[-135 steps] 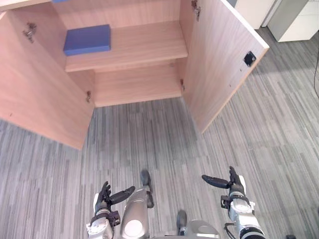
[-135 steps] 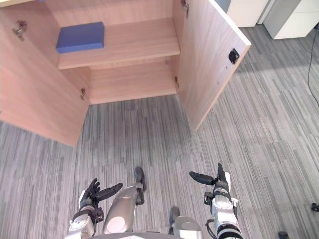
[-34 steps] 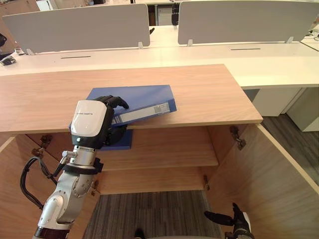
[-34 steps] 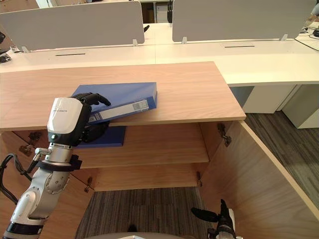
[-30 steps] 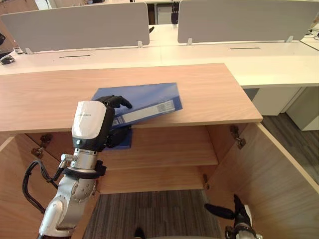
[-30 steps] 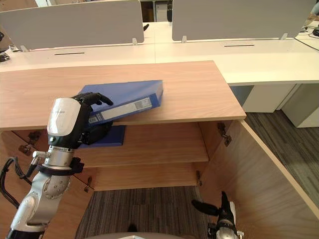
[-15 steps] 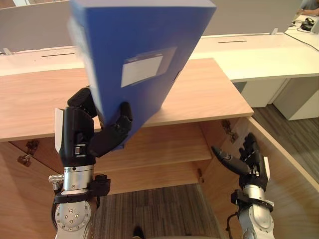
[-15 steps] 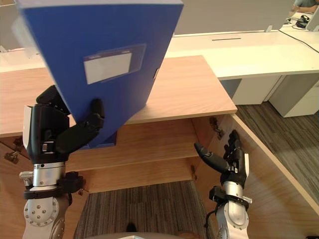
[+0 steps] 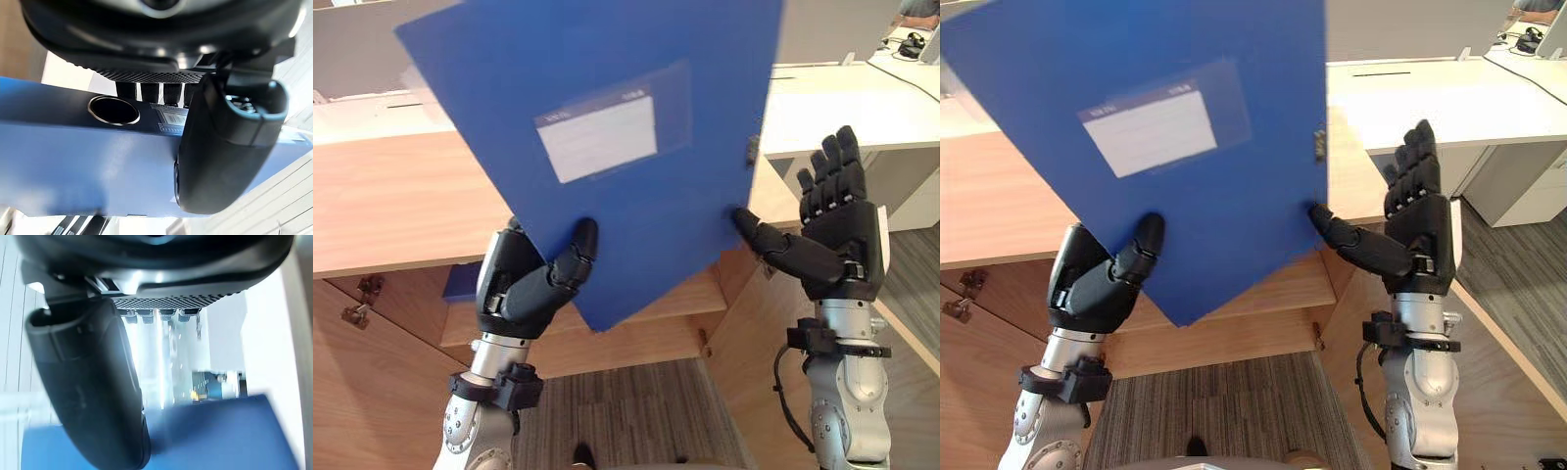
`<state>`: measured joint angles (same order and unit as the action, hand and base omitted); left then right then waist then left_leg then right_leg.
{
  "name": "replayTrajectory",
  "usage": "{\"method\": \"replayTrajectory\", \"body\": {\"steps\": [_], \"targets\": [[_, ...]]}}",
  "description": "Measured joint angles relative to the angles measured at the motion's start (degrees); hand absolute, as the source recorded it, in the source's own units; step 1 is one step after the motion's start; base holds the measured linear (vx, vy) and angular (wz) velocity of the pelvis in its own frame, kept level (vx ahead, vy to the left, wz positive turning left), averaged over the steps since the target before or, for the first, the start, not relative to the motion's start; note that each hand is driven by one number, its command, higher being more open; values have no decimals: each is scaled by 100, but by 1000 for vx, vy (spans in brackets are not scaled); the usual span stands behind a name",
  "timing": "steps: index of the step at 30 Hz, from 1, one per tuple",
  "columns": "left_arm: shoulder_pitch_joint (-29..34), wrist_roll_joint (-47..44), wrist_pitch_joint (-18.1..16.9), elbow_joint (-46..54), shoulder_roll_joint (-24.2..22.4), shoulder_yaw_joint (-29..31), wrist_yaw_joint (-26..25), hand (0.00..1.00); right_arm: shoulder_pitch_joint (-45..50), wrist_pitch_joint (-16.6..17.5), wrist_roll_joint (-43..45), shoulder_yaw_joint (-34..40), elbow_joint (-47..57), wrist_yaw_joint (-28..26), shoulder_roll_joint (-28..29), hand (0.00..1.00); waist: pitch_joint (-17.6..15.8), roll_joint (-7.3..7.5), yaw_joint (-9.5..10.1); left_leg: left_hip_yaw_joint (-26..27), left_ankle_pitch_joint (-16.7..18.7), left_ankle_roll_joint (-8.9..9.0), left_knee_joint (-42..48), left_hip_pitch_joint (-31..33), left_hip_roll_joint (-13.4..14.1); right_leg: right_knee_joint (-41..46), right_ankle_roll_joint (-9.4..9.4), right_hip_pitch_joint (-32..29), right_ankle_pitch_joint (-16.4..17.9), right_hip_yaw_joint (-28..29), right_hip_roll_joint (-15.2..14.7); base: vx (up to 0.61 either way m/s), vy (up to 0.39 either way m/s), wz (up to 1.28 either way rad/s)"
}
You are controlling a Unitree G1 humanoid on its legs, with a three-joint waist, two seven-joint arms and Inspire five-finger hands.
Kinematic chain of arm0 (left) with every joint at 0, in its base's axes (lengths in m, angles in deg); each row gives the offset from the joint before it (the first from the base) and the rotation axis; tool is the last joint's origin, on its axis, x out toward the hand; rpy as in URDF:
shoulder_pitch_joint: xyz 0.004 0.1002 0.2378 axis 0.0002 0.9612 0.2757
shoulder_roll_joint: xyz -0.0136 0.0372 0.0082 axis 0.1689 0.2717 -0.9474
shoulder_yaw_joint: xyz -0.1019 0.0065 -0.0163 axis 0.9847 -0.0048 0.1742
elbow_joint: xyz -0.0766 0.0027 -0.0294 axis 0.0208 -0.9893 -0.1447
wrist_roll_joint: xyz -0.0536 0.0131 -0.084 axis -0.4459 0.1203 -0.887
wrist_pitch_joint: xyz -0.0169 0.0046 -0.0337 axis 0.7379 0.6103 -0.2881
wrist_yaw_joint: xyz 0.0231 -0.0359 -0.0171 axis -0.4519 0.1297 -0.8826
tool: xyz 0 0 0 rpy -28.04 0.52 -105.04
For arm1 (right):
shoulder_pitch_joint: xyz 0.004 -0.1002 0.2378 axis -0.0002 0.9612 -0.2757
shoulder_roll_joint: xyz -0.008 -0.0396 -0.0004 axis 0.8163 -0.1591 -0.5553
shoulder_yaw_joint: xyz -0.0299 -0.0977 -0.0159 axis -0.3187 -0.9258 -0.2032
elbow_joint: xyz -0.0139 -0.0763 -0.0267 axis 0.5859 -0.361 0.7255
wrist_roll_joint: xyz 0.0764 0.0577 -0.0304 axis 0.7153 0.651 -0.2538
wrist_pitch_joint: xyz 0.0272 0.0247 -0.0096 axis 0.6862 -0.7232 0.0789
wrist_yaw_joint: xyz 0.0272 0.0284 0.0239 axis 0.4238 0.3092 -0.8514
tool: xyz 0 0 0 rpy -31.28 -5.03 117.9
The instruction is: Walk over to the cabinet, pick up the folder, carry it to the office cabinet, place the folder inside the office cabinet, then close the office cabinet door
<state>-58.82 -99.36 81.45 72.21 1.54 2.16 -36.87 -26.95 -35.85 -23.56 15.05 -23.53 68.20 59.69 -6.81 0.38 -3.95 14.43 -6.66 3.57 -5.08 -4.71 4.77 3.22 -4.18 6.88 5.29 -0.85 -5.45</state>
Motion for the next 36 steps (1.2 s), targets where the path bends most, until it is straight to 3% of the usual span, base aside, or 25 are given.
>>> {"method": "replayTrajectory", "body": {"steps": [4, 5, 12, 21, 22, 27, 31, 36], "targets": [[-6, -139, 138, -396, 275, -86, 32, 0, -280, 3, 101, -305, -314, -185, -568, 100, 2, -2, -10, -27, -15, -10, -1, -2, -3, 4, -7, 16, -4, -27, -2, -11, -5, 3], [-7, -139, 177, -481, 378, -116, 73, 0, -374, 3, 107, -409, -479, -262, -740, 0, 2, -3, -9, -45, -20, -13, -2, -2, -6, 3, -7, 26, -4, -46, -5, -28, -13, 12], [-8, -140, 246, -968, 1048, -18, 113, 0, -451, -102, 418, -1029, -1210, -883, -1898, 0, 4, -6, 118, -158, -58, -16, -29, 38, -10, -4, -7, 50, -3, -157, -5, -19, -14, 8], [-223, 231, 223, -1409, 1130, 284, 81, 0, -453, -248, 746, -1624, -1398, -1271, -2166, 0, 16, -12, 176, -318, -133, -30, -31, 152, -21, -6, -5, 24, -3, -316, -5, -17, -13, 9], [-231, 386, 219, -1421, 1122, 324, 71, 100, -453, -267, 718, -1690, -1403, -1276, -2092, 0, 16, -13, 182, -319, -137, -33, -32, 157, -23, -5, -5, 19, -4, -317, -6, 0, 0, 0], [-334, 888, 208, -1421, 469, 417, -155, 100, -470, -287, 475, -1616, -1437, -1146, -1512, 0, 19, -14, 223, -323, -151, -39, -32, 158, -26, -5, -3, 13, -6, -318, -10, 0, 0, 0], [-449, 1495, -41, -1420, -309, 829, -580, 100, -461, -322, 148, -1529, -1436, -1091, -1040, 0, 33, -14, 235, -354, -166, -35, -32, 189, -18, -6, 4, 8, -11, -348, 1, -10, -10, 4], [-457, 2343, -410, -1545, -1219, 2048, -1592, 100, -350, -319, -231, -1087, -1339, -815, -331, 0, 39, -15, 291, -415, -174, -30, -32, 245, -17, -25, 5, -3, -11, -412, 6, -4, -13, 6]]}}
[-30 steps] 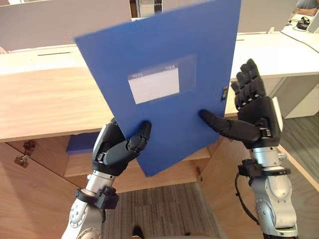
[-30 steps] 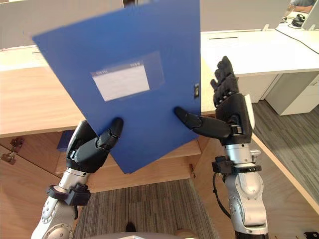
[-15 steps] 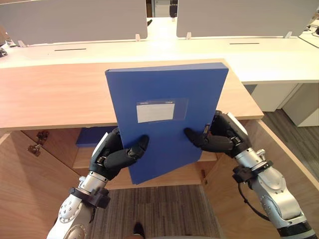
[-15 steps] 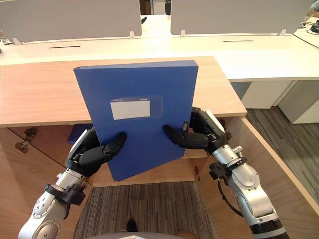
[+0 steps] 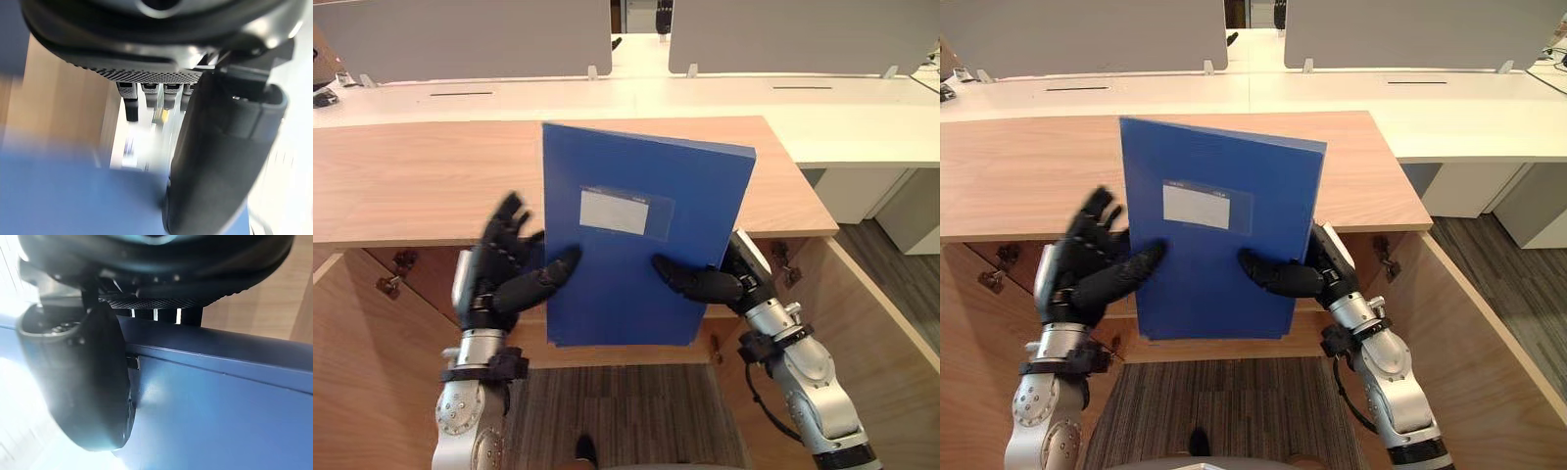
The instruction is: Walk over to the cabinet, pick up the folder, carry it to the office cabinet, place the folder inside the office cabinet, then close the office cabinet door
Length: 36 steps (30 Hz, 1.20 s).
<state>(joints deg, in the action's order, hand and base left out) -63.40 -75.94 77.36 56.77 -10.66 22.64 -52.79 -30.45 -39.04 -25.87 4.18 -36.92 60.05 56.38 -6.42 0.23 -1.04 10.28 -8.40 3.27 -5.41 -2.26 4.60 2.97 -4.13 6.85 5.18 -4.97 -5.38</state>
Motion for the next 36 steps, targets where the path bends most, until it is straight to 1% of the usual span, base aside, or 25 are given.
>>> {"method": "replayTrajectory", "body": {"steps": [1, 4, 7, 11, 14, 15, 16, 18, 19, 20, 21, 22, 23, 24, 25, 26, 27, 28, 30, 32, 33, 34, 35, 36], "targets": [[4, 20, -59, -72, -71, 155, -125, 100, 14, 1, -12, 75, 15, 45, 70, 0, 5, 0, 6, -10, 0, 0, 0, 9, 0, -4, 0, 0, 0, -9, 0, 4, -12, 6], [138, 111, -122, -528, -371, 831, -715, 100, 18, 9, -17, 392, 28, 248, 322, 0, 28, 0, 21, -49, 0, 0, 0, 40, -6, -25, 0, 0, 0, -48, -3, 0, -13, 6], [378, 244, -85, -1013, -488, 1007, -951, 100, 37, 14, -26, 534, 29, 340, 400, 0, 94, -2, 22, -134, -3, 4, -1, 104, -19, -44, -1, -6, 1, -140, -8, -4, -12, 14], [502, 339, -47, -1770, -548, 1005, -953, 100, 39, 34, -279, 399, 30, 365, 390, 0, 144, -4, 31, -200, -15, 12, -1, 160, -18, -74, 0, -11, 1, -191, -2, -13, -15, 10], [545, 532, 65, -2766, -505, 942, -877, 100, 91, 44, -602, 2, 29, 406, 338, 0, 145, -5, 26, -202, -15, 13, -1, 189, -17, -84, 0, -35, 1, -197, -1, 0, 0, 0], [527, 640, 147, -3275, -452, 910, -771, 100, 134, 45, -667, -216, 21, 401, 286, 0, 149, -4, 26, -202, -16, 13, -1, 228, -16, -82, -1, -74, 1, -197, 0, 0, 0, 0], [507, 722, 192, -3569, -419, 895, -715, 100, 146, 49, -694, -347, -2, 395, 243, 0, 149, -2, 22, -202, -19, 12, -1, 255, -15, -78, -1, -102, 0, -197, 0, 0, 0, 0], [351, 938, 392, -4689, -302, 823, -585, 100, 116, 58, -772, -820, -244, 325, 69, 0, 134, -3, 19, -196, -32, 6, 33, 375, -10, -7, -1, -253, 0, -193, -2, 0, 0, 0], [313, 985, 412, -4934, -271, 785, -548, 100, 63, 63, -854, -936, -335, 309, 32, 0, 94, -10, 21, -188, -37, 5, 34, 417, -3, 35, 2, -319, 6, -183, -2, -11, 4, -8], [157, 1077, 433, -5450, -149, 642, -493, 100, -150, 88, -1041, -1154, -562, 314, -46, 0, -56, -3, 26, -163, -46, -1, 98, 546, 19, 218, 22, -530, 31, -148, 0, -65, 14, -12], [-56, 1166, 511, -5857, -40, 520, -438, 100, -406, 91, -1217, -1338, -783, 350, -117, 0, -221, -10, 29, -158, -18, -1, 335, 884, 53, 532, 48, -920, 96, -120, -4, -102, 17, -12], [-180, 1200, 537, -6008, 1, 466, -434, 100, -552, 97, -1296, -1414, -885, 359, -126, 0, -352, -6, 36, -160, 12, -10, 483, 1048, 62, 697, 52, -1091, 137, -107, -8, -147, 17, -6], [-394, 1234, 556, -6234, 44, 435, -418, 100, -788, 116, -1393, -1528, -1015, 354, -175, 0, -603, -19, 43, -162, 65, -35, 721, 1245, 73, 936, 45, -1299, 198, -80, -29, -181, 19, -7], [-572, 1233, 569, -6428, 73, 436, -418, 100, -1042, 124, -1574, -1720, -1196, 373, -224, 0, -828, -34, 56, -151, 178, -38, 1069, 1537, 96, 1268, 45, -1609, 295, -17, -50, -232, 23, -10], [-656, 1232, 567, -6496, 91, 435, -418, 100, -1174, 120, -1613, -1812, -1352, 410, -224, 0, -981, -56, 71, -148, 315, -25, 1356, 1747, 119, 1498, 42, -1811, 384, 10, -65, -250, 25, -8], [-770, 1229, 573, -6594, 110, 423, -418, 100, -1242, 111, -1713, -1857, -1506, 470, -209, 0, -1122, -115, 104, -162, 454, -3, 1682, 2019, 144, 1793, 49, -2068, 493, 25, -81, -229, 18, -5], [-840, 1230, 570, -6597, 137, 349, -421, 100, -1332, 102, -1750, -1861, -1638, 501, -179, 0, -1301, -171, 133, -165, 551, -21, 1972, 2279, 165, 2089, 56, -2340, 599, 56, -98, -185, 10, -2], [-879, 1230, 570, -6596, 162, 286, -420, 100, -1386, 101, -1767, -1852, -1683, 524, -185, 0, -1385, -206, 140, -167, 590, -29, 2116, 2421, 175, 2245, 55, -2498, 641, 74, -112, -180, 5, -7], [-1085, 1230, 571, -6596, 229, 80, -427, 100, -1648, 70, -1695, -1765, -1914, 696, -137, 0, -1668, -344, 163, -167, 680, -37, 2604, 3039, 234, 2771, 58, -3147, 760, 143, -127, -181, 6, -9], [-1233, 1222, 556, -6576, 239, -23, -426, 100, -1829, 29, -1428, -1648, -2101, 813, -7, 0, -1811, -393, 182, -169, 766, -47, 2939, 3396, 285, 3112, 49, -3510, 842, 181, -149, -136, -1, -8], [-1330, 1198, 513, -6541, 239, -52, -440, 100, -1941, -14, -1126, -1488, -2204, 903, 175, 0, -1874, -416, 201, -173, 880, -54, 3274, 3725, 341, 3431, 55, -3838, 947, 210, -151, -115, -31, -9], [-1431, 1154, 496, -6489, 244, -73, -447, 100, -2074, -28, -632, -1363, -2274, 1018, 343, 0, -1891, -445, 221, -180, 1004, -54, 3622, 4077, 414, 3737, 66, -4165, 1056, 212, -150, -104, -36, -9], [-1485, 1114, 494, -6439, 245, -100, -452, 100, -2144, -29, -385, -1283, -2273, 1090, 424, 0, -1903, -454, 241, -183, 1055, -63, 3783, 4249, 443, 3886, 65, -4331, 1109, 214, -151, -79, -31, -8], [-1574, 1075, 489, -6296, 234, -108, -469, 100, -2338, -27, 64, -1126, -2269, 1214, 560, 0, -1947, -456, 277, -202, 1139, -68, 4048, 4536, 490, 4149, 66, -4612, 1190, 219, -154, -66, -30, -5]]}}
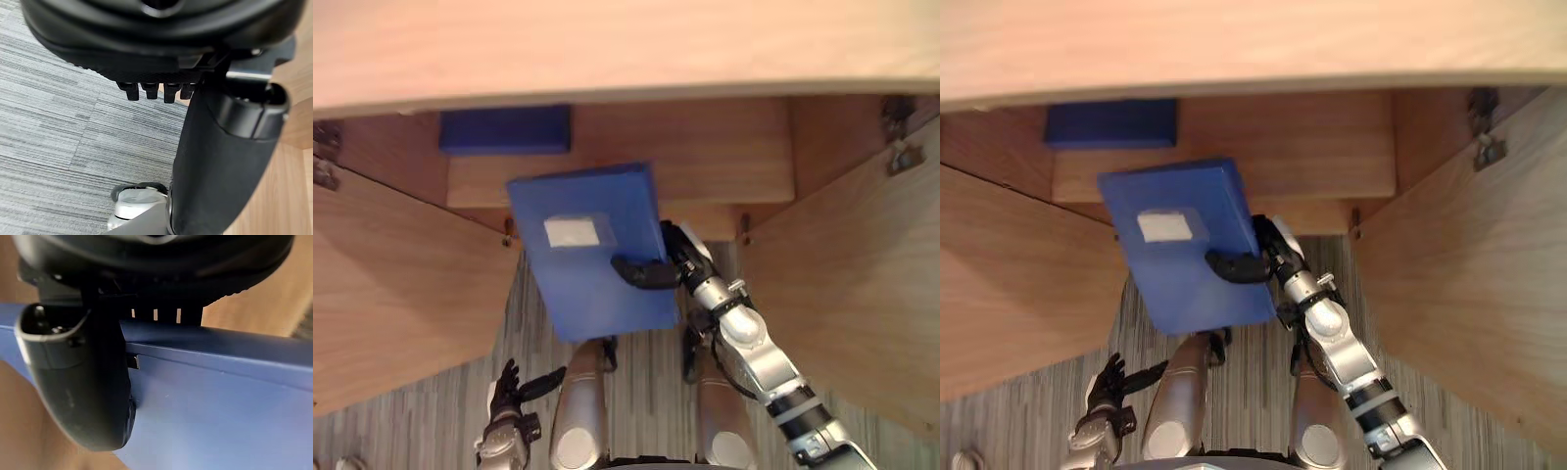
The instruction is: Walk over to the cabinet, pick up the folder, carry it to the office cabinet, place the folder inside the office cabinet, then close the office cabinet door
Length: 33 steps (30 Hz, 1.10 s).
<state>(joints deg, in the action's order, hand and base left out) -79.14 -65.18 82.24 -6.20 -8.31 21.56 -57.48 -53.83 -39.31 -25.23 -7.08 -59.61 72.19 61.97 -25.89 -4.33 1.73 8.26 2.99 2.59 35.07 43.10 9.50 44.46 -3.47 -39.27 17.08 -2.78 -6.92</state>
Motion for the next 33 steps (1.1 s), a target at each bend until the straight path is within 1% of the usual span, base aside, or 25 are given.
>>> {"method": "replayTrajectory", "body": {"steps": [1, 4, 6, 8, 11, 13, 15, 16, 19, 21, 23, 28, 30, 33], "targets": [[-91, -23, -5, 133, 4, 2, -19, 100, -278, 12, 375, 130, 3, 127, 65, 0, -48, -8, 34, -37, 47, -49, 280, 270, 42, 277, -1, -256, 61, -11, -4, -68, -30, -4], [-279, -135, -33, 459, -34, 1, -106, 100, -997, 79, 961, 461, 9, 393, 80, 0, -94, -16, 96, -141, 143, -59, 716, 896, 72, 750, 7, -832, 201, -36, -28, -77, -24, 7], [-479, -254, -119, 792, -133, 1, -164, 100, -1792, 241, 1451, 911, 11, 727, 62, 0, -221, -17, 221, -208, 176, -55, 1020, 1376, 65, 1118, 9, -1303, 284, -42, -71, -84, -23, 11], [-599, -356, -166, 995, -231, -13, -239, 100, -2351, 394, 1804, 1173, 0, 1041, 66, 0, -228, -19, 261, -283, 188, -71, 1248, 1745, 46, 1368, 5, -1627, 359, -79, -112, -77, -26, 15], [-871, -529, -213, 1138, -306, -96, -278, 100, -3089, 609, 2177, 1504, -101, 1497, 51, 0, -241, -20, 338, -360, 212, -87, 1516, 2108, 17, 1681, 0, -1955, 448, -83, -166, -52, -21, 14], [-1021, -631, -233, 1281, -438, -120, -369, 100, -3679, 799, 2412, 1743, -449, 1854, 98, 0, -241, -20, 362, -391, 240, -83, 1675, 2286, -18, 1876, -1, -2115, 519, -81, -218, -56, -22, 10], [-1064, -656, -310, 1366, -540, -184, -452, 100, -3959, 818, 2463, 1928, -650, 2128, 137, 0, -241, -20, 380, -428, 271, -40, 1728, 2387, -27, 1933, -11, -2186, 550, -110, -233, -44, -25, 8], [-1112, -665, -341, 1368, -537, -235, -487, 100, -4087, 823, 2471, 2057, -779, 2286, 170, 100, -241, -20, 406, -437, 269, -40, 1737, 2433, -28, 1956, -9, -2223, 562, -129, -245, -45, -36, 9], [-1155, -698, -342, 1365, -550, -249, -547, 100, -4307, 822, 2549, 2236, -1182, 2495, 219, 100, -241, -20, 445, -437, 253, -45, 1736, 2489, -34, 1975, 4, -2270, 563, -146, -264, -10, -33, 5], [-1172, -748, -351, 1382, -548, -326, -618, 100, -4522, 815, 2884, 2365, -1647, 2613, 209, 100, -241, -20, 495, -460, 234, -70, 1734, 2516, -46, 1974, 17, -2277, 566, -174, -275, 11, -31, 4], [-1174, -747, -369, 1409, -553, -352, -638, 100, -4694, 775, 3149, 2406, -1848, 2630, 196, 100, -241, -20, 502, -497, 210, -92, 1732, 2542, -67, 1976, 30, -2276, 576, -217, -296, 19, -34, 8], [-1176, -748, -374, 1450, -561, -465, -708, 100, -5177, 760, 3664, 2410, -2060, 2619, 139, 100, -241, -20, 522, -559, 149, -77, 1687, 2553, -142, 2012, 49, -2268, 603, -290, -365, -6, -35, 10], [-1177, -748, -373, 1456, -573, -470, -712, 100, -5230, 765, 3802, 2430, -2061, 2619, 138, 100, -240, -20, 520, -570, 118, -78, 1648, 2552, -169, 2012, 50, -2265, 603, -313, -394, -31, -33, 12], [-1178, -747, -373, 1461, -591, -476, -725, 100, -5257, 828, 3942, 2460, -2065, 2606, 137, 100, -239, -17, 521, -582, 78, -33, 1563, 2549, -200, 1984, 55, -2264, 599, -344, -421, -37, -32, 8]]}}
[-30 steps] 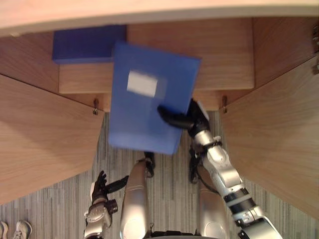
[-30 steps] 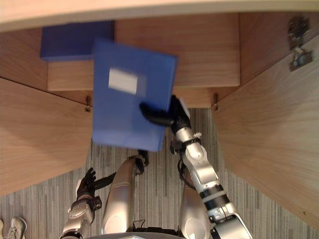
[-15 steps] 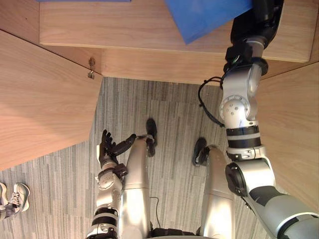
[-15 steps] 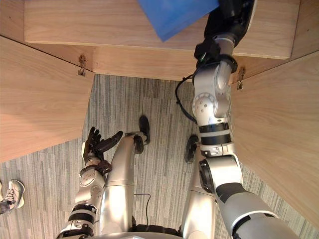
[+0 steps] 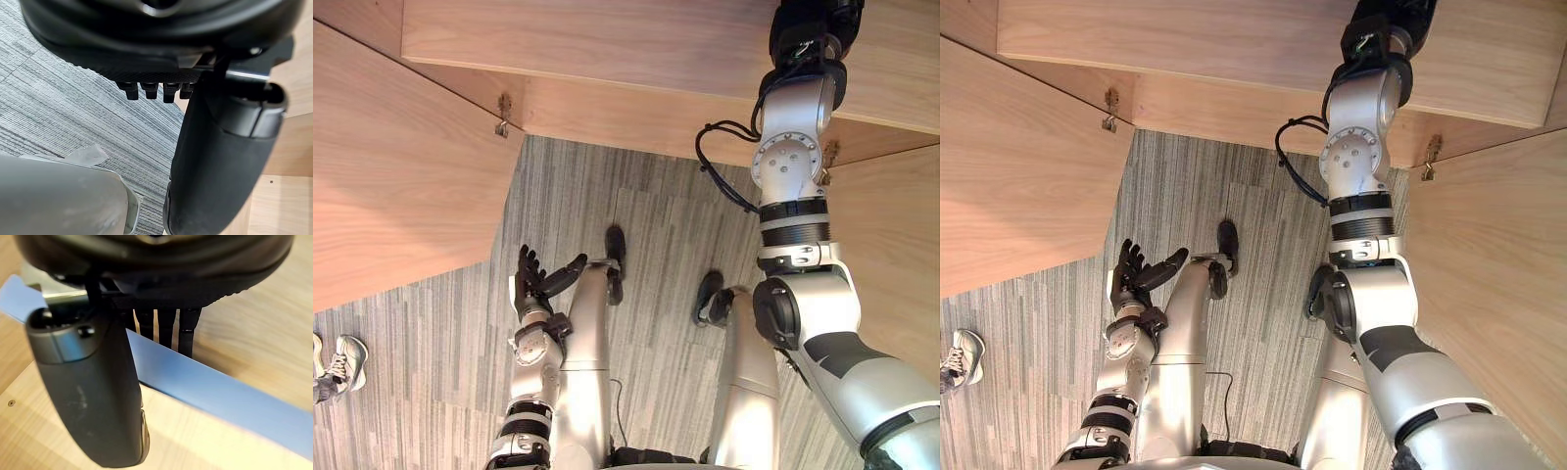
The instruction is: Walk over to the cabinet, pick up the folder, carry it to the office cabinet, place the folder inside the office cabinet, then close the office cabinet door
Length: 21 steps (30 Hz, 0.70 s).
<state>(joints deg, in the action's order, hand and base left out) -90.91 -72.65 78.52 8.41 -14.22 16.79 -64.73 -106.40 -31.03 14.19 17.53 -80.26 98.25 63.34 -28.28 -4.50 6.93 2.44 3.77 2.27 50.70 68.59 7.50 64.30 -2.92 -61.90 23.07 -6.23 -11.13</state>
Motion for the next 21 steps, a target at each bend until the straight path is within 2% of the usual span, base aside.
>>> {"method": "replayTrajectory", "body": {"steps": [7, 12, 14, 16, 18, 19, 21], "targets": [[17, 4, 33, -4, -3, -25, 18, 100, 240, 20, 69, -253, 3, -321, -146, 100, 7, 13, -34, 34, -85, -46, -236, -259, 23, -259, -1, 242, -80, -24, 33, -9, -29, -1], [74, 12, 32, -102, 137, -61, 187, 100, 940, -211, -573, -1586, 443, -1009, -889, 100, 14, 26, -184, 173, -82, -58, -413, -477, 137, -589, -51, 430, -217, 49, 144, 21, -11, -16], [75, 60, 38, -214, 242, -78, 298, 100, 1100, -362, -1208, -2232, 559, -1407, -1349, 100, 13, 30, -269, 231, -77, -66, -432, -518, 170, -625, -59, 437, -240, 101, 174, 9, -18, -13], [77, 223, 37, -316, 323, -80, 382, 100, 1178, -479, -2190, -2722, 572, -1662, -1709, 100, 8, 40, -323, 244, -76, -65, -457, -566, 214, -679, -59, 479, -267, 106, 216, -6, -32, -13], [77, 371, 37, -437, 444, -79, 488, 100, 1266, -571, -3462, -3132, 572, -1894, -2043, 100, 3, 124, -338, 302, -79, -62, -525, -639, 273, -755, -61, 499, -311, 141, 266, -17, -40, -16], [77, 422, 37, -466, 471, -83, 496, 100, 1289, -597, -3804, -3182, 572, -1910, -2088, 0, 5, 142, -345, 310, -80, -63, -547, -648, 276, -773, -49, 506, -320, 136, 268, -18, -38, -8], [73, 470, 28, -552, 515, -88, 516, 100, 1324, -800, -4872, -3330, 515, -1928, -2241, 0, 16, 183, -351, 349, -106, -87, -663, -707, 280, -878, -32, 555, -364, 125, 268, -8, -33, 0]]}}
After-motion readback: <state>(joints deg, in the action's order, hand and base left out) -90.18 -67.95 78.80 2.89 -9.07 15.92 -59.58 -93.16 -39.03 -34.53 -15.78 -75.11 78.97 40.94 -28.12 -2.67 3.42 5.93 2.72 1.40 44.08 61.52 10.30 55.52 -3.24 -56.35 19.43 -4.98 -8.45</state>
